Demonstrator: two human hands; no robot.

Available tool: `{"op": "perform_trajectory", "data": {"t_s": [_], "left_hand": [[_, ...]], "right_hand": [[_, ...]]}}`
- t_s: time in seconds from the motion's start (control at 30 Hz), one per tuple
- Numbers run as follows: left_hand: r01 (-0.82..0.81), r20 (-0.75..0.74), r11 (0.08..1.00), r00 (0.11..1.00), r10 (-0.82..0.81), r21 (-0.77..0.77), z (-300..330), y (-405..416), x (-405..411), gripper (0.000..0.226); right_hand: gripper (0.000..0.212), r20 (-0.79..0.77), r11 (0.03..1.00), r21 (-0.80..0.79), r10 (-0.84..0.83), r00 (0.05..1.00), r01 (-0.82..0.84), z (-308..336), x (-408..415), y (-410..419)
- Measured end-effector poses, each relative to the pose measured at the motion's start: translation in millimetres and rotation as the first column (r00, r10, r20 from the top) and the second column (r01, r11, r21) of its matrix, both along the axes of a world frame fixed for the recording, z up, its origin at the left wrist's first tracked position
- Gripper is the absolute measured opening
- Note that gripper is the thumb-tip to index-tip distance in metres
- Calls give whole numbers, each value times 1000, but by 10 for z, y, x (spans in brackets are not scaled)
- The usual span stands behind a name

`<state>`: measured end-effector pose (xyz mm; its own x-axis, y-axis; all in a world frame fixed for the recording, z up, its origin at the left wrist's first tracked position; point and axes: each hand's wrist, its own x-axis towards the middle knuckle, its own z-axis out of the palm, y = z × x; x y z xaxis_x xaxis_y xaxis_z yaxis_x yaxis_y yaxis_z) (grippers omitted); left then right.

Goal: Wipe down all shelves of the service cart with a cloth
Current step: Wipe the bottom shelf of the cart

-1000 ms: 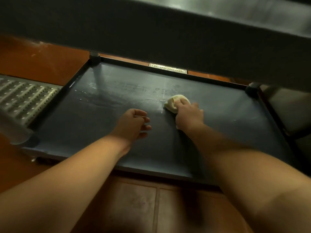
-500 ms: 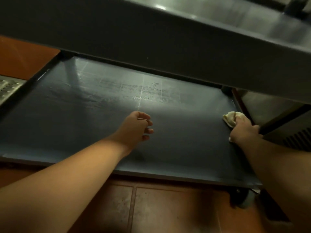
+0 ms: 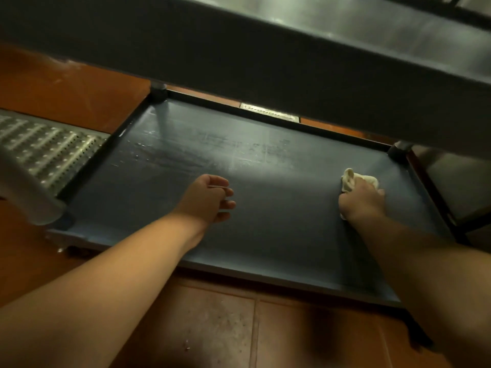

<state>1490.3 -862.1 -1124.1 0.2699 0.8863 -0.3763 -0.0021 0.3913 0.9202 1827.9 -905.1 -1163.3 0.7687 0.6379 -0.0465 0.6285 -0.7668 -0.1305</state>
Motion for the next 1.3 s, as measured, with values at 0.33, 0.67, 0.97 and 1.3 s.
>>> {"op": "perform_trajectory", "data": {"t_s": [0.33,0.67,0.97,1.3], "left_hand": [[-183,-25,983,983,183,-29,47,168,-1134,27],[-254,-20,963,967,253,-86,31,-94,-2025,30],[-292,-51,951,956,288,-99,-68,-291,-2125,26],[-270,-58,961,962,266,-67,-17,-252,-1749,29]], "right_hand": [[44,3,945,60,322,947,-321,-80,-1832,961],[61,-80,822,99,568,819,-561,-30,-3759,1504],[74,7,441,133,895,446,-887,-24,-4180,1373],[85,50,624,-65,782,622,-779,72,-3272,1250]]}}
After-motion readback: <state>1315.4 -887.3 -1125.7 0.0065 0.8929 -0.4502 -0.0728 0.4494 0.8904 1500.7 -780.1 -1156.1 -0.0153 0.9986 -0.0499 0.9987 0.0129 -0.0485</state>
